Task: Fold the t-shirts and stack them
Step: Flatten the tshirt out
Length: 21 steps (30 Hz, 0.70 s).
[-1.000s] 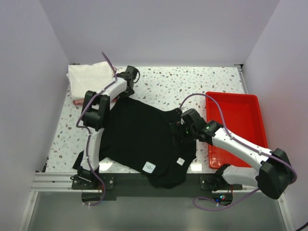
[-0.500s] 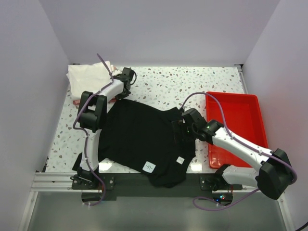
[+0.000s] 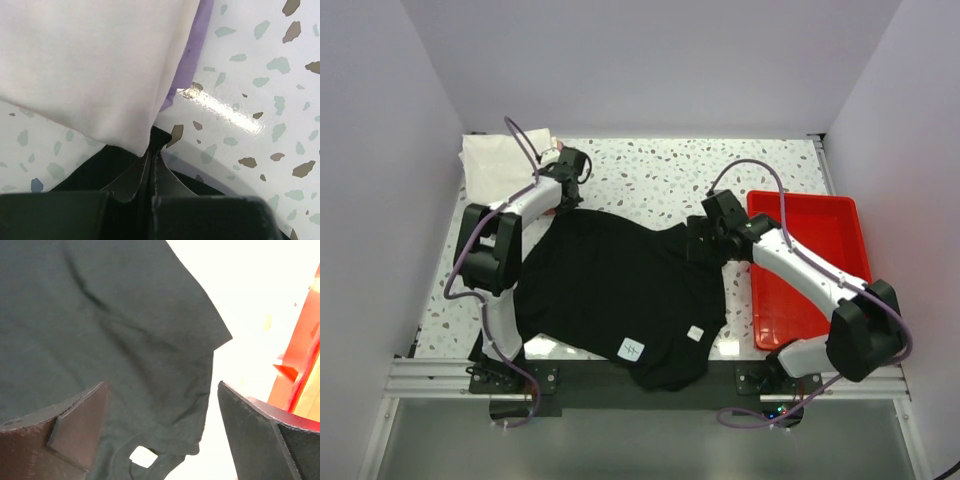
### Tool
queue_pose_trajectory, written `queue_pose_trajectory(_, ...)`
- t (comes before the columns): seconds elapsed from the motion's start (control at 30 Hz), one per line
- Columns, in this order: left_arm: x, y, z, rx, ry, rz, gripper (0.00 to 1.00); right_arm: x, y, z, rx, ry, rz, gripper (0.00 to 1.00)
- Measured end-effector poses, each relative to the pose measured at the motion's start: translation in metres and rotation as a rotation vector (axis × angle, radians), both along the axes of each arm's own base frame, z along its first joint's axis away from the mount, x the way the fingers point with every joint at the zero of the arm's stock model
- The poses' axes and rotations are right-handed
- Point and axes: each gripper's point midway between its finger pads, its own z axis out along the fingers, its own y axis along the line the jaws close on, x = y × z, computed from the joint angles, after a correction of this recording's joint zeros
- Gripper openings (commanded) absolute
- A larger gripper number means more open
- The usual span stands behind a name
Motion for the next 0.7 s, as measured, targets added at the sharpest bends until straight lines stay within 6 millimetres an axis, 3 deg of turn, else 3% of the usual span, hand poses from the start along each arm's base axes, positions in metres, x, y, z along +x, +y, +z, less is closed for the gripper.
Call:
queue_pose_trajectory(0.23,-0.010,0.016,-0.006,0.051,0.020,0.018,0.00,0.010,-0.009,-0.021,-0.039,0.091,-0.026,0.88)
queue_pose_trajectory(0.43,-0.011,0.029,-0.016,0.063,0.047,0.033,0.00,0.021,-0.012,-0.031,-0.043,0.129,-0.052,0.75)
queue_pose_trajectory(0.7,-0.010,0.030,-0.017,0.069,0.049,0.025,0.00,0.033,-0.019,-0.058,-0.069,0.201,-0.102,0.61)
